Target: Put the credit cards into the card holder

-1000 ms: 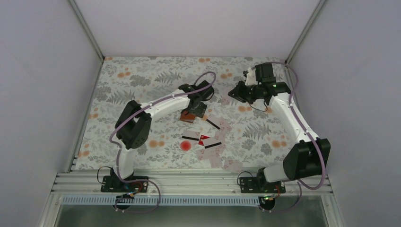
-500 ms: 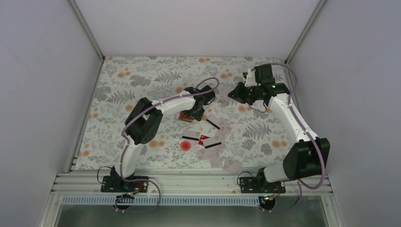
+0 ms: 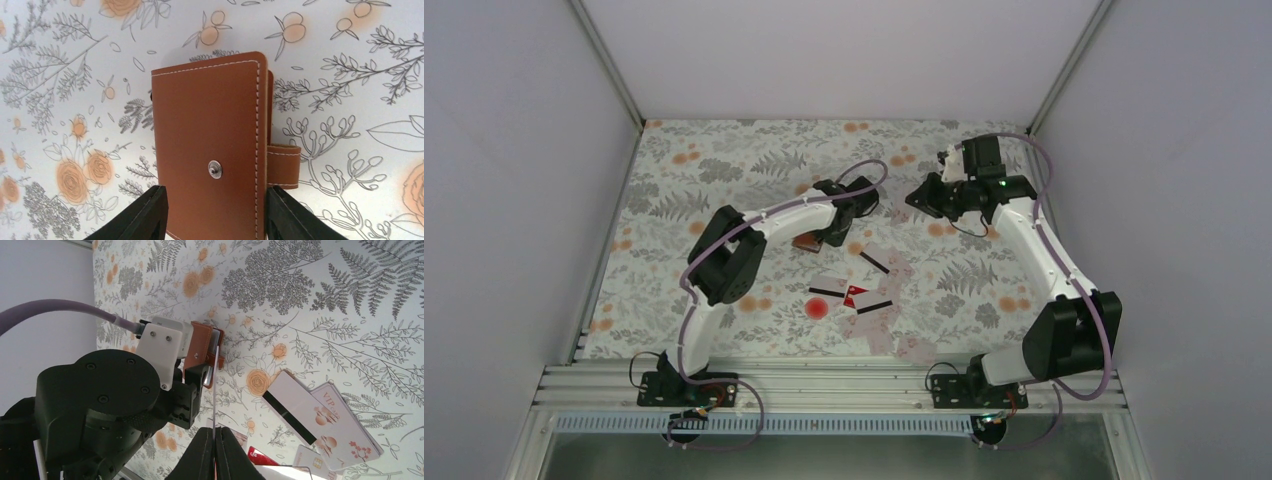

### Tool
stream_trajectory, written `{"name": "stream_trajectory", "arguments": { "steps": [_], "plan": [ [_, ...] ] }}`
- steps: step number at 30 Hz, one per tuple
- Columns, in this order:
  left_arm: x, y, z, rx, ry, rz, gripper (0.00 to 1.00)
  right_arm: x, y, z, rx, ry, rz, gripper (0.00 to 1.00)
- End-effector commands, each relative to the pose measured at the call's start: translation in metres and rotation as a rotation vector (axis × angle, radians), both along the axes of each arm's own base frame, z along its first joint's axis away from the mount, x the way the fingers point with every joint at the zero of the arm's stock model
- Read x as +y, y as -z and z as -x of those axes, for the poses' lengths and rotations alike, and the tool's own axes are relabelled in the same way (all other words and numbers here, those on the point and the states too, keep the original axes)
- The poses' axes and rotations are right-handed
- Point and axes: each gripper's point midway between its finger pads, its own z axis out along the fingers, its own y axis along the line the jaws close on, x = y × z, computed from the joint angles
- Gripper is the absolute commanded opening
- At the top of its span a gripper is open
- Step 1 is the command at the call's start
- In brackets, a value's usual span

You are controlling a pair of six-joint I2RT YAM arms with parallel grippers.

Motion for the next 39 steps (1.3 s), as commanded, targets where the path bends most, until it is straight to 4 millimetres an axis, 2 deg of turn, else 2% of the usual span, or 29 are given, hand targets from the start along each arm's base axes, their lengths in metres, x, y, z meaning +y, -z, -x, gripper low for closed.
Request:
{"name": "stream_trajectory", "arguments": {
  "steps": [1, 11, 15, 18, 21, 28, 30, 34, 39],
  "plan": [
    [0.008, -0.023, -0.015, -0.059, -0.013, -0.005, 0.47, 0.005, 0.000, -0.002, -0.018, -0.013, -0.024, 0.04],
    [0.022, -0.035, -0.026, -0.083, -0.031, 0.004, 0.35, 0.008, 0.006, -0.006, -0.012, -0.020, -0.044, 0.04],
    [0.034, -0.037, -0.031, -0.088, -0.044, 0.002, 0.27, 0.014, 0.006, -0.008, -0.022, -0.039, -0.072, 0.04],
    [0.048, -0.036, -0.036, -0.091, -0.053, -0.013, 0.18, 0.017, 0.006, -0.010, -0.022, -0.045, -0.079, 0.04],
    [0.059, -0.037, -0.041, -0.098, -0.061, -0.008, 0.03, 0.018, 0.008, -0.010, -0.020, -0.047, -0.084, 0.04],
    [0.075, -0.040, -0.048, -0.108, -0.080, 0.007, 0.02, 0.020, 0.009, -0.011, -0.021, -0.052, -0.093, 0.04],
    [0.073, -0.046, -0.051, -0.110, -0.082, 0.049, 0.02, 0.023, 0.007, -0.010, -0.029, -0.069, -0.107, 0.04],
    [0.057, -0.075, -0.059, -0.121, -0.084, 0.170, 0.02, 0.037, 0.000, -0.008, -0.053, -0.121, -0.151, 0.04],
    [0.042, -0.102, -0.056, -0.120, -0.095, 0.295, 0.02, 0.061, 0.002, -0.007, -0.049, -0.172, -0.180, 0.04]
  ]
}}
